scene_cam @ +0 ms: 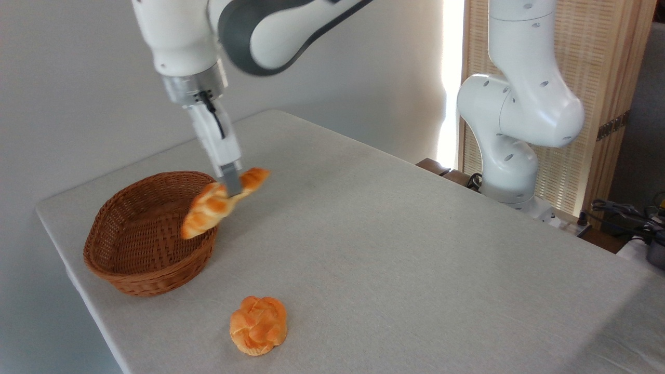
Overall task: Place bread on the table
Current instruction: 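Lift the braided roll out of the basket, then move the roll beside the basket and lower it onto the table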
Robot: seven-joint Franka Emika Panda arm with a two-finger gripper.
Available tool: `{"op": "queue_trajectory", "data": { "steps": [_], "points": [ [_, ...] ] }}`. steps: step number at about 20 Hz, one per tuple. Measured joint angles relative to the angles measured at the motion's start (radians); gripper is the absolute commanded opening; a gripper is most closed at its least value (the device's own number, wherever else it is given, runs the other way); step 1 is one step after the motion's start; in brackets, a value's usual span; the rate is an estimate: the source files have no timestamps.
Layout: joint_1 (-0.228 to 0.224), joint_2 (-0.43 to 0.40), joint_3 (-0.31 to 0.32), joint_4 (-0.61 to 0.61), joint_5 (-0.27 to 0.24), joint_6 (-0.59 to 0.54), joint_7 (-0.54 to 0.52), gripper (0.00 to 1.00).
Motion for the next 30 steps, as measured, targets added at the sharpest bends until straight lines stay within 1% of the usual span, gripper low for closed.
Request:
{"op": "queue_trajectory", "data": {
  "steps": [2, 3, 4, 6, 7, 8, 13, 30],
  "points": [
    [0.001, -0.081, 0.054, -0.071, 0.01, -0.059, 0.168, 0.28],
    [0.002, -0.125, 0.072, -0.127, 0.015, -0.064, 0.239, 0.35],
    [0.002, -0.154, 0.079, -0.17, 0.017, -0.064, 0.277, 0.52],
    [0.001, -0.19, 0.081, -0.241, 0.018, -0.064, 0.316, 0.65],
    [-0.002, -0.197, 0.078, -0.267, 0.018, -0.062, 0.324, 0.89],
    [-0.005, -0.198, 0.075, -0.288, 0.018, -0.062, 0.328, 1.0],
    [-0.013, -0.197, 0.072, -0.346, 0.018, -0.06, 0.328, 1.0],
    [-0.014, -0.199, 0.072, -0.345, 0.018, -0.06, 0.328, 1.0]
  ]
}}
